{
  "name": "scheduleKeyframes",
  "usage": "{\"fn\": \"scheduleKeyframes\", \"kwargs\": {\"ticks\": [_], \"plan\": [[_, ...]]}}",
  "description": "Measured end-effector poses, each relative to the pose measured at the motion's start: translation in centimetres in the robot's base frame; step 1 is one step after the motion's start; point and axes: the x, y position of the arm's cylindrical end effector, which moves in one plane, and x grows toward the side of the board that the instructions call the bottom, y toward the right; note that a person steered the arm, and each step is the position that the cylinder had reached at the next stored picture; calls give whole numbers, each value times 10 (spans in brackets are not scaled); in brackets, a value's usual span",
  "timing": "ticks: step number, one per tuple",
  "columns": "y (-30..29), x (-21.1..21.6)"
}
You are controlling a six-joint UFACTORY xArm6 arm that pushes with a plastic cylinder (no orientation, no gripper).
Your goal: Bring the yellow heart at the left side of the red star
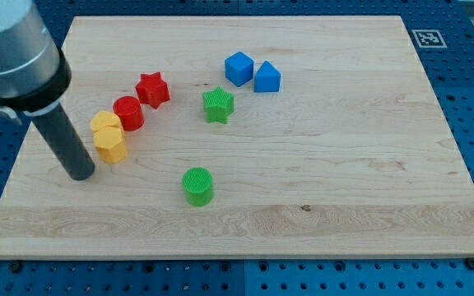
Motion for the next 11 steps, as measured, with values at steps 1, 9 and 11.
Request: {"fn": "scheduleKeyframes", "kwargs": {"ticks": [1,9,11], "plan": [[19,5],[-9,-145],[-3,-182]]}}
